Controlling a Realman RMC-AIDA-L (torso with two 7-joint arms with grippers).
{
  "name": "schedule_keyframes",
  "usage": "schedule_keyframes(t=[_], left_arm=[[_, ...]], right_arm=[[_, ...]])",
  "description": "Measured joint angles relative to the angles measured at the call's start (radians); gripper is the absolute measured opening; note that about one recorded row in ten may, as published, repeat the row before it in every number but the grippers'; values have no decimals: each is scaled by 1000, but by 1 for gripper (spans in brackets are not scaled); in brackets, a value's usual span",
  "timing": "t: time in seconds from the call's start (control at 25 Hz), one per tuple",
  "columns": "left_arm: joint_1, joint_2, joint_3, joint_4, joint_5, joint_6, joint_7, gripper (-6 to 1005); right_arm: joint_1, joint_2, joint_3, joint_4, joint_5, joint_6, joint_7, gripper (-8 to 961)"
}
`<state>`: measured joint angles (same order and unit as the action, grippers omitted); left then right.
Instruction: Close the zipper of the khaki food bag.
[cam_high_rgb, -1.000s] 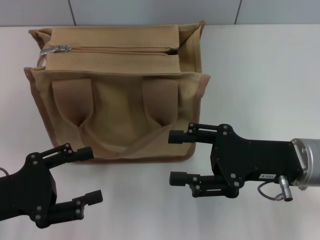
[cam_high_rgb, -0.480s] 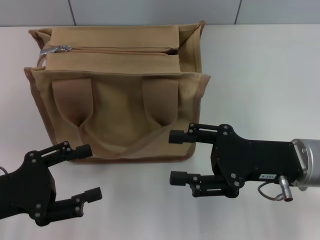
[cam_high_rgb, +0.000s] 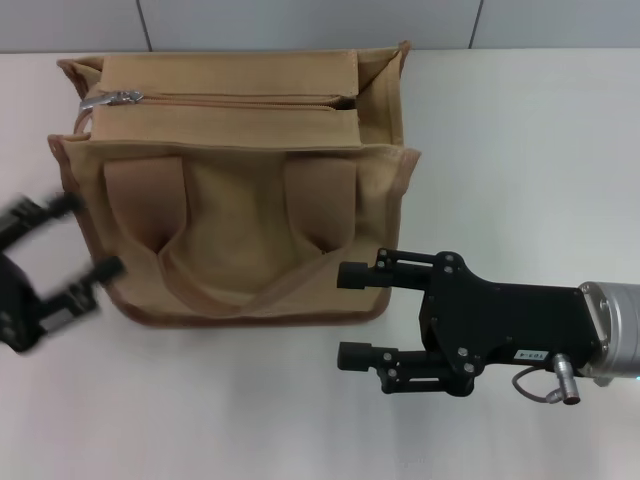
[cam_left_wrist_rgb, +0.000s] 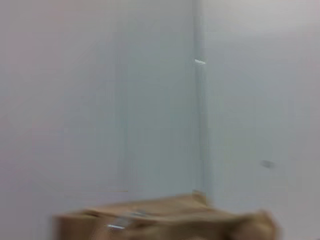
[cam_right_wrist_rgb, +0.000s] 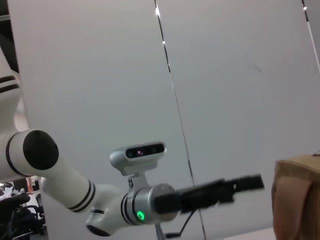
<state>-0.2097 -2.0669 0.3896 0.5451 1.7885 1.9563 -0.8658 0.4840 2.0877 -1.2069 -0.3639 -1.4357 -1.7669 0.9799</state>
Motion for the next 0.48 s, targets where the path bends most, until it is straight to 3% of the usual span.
schedule_keyframes(t=[0.12, 0.48], left_arm=[[-7, -2, -132, -28, -7, -47, 6, 785], [-47, -4, -268, -70, -13, -167, 11, 784]], right_arm=[[1, 2, -6, 7, 0, 9, 0, 729], [6, 3, -3, 33, 0, 12, -21, 730]])
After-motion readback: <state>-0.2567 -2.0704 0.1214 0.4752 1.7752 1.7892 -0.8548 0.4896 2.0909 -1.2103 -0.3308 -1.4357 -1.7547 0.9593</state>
